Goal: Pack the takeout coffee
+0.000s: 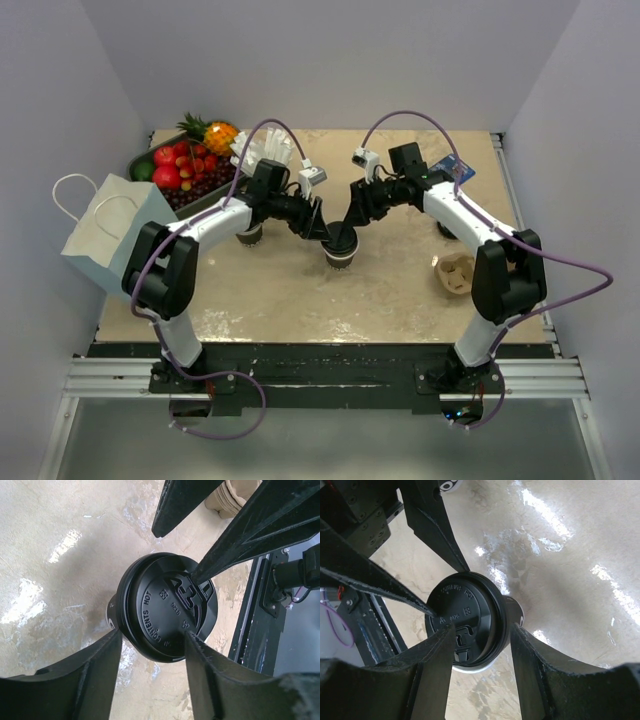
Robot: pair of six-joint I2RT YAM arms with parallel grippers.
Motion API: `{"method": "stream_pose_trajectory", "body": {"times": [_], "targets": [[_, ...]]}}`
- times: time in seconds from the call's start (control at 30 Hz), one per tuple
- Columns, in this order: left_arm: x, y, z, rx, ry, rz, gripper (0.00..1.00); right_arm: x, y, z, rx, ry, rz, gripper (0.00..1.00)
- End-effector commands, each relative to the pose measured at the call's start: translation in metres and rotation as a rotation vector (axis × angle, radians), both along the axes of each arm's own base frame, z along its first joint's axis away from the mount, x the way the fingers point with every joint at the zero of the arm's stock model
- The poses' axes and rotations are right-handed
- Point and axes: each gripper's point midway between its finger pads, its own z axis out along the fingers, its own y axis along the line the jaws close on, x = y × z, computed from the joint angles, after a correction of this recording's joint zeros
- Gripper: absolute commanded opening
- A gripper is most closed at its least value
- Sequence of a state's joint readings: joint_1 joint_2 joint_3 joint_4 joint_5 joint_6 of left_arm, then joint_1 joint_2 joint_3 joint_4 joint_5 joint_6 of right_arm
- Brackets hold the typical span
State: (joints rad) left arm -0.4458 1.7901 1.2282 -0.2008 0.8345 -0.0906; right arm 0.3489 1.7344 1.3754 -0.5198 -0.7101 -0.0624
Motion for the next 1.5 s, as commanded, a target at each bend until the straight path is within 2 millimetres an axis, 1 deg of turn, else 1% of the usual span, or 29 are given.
{"method": "stream_pose_trajectory", "body": {"times": [0.0,0.2,0.33,0.5,0.8,1.2,1.47], "targets": [[0.007,-0.006,0.015,-0.043,-0.029,-0.02,0.6,0.004,0.0,0.011,-0.015,-0.018,-0.016,0.51],[0.007,-0.006,0.019,-0.053,-0.038,-0.028,0.6,-0.005,-0.003,0.012,-0.023,-0.008,-0.01,0.51],[0.006,-0.007,0.02,-0.058,-0.038,-0.032,0.6,-0.011,-0.006,0.007,-0.037,0.003,-0.011,0.51],[0.006,-0.007,0.023,-0.063,-0.044,-0.036,0.6,-0.016,-0.009,0.006,-0.052,0.003,-0.009,0.52],[0.002,-0.005,0.022,-0.06,-0.042,-0.035,0.59,-0.028,-0.014,0.0,-0.072,0.022,-0.005,0.52],[-0.004,-0.003,0.022,-0.057,-0.046,-0.039,0.57,-0.03,-0.012,0.002,-0.062,0.023,0.0,0.53],[-0.006,0.0,0.024,-0.049,-0.056,-0.04,0.55,-0.023,-0.009,0.005,-0.046,0.018,-0.015,0.54]]}}
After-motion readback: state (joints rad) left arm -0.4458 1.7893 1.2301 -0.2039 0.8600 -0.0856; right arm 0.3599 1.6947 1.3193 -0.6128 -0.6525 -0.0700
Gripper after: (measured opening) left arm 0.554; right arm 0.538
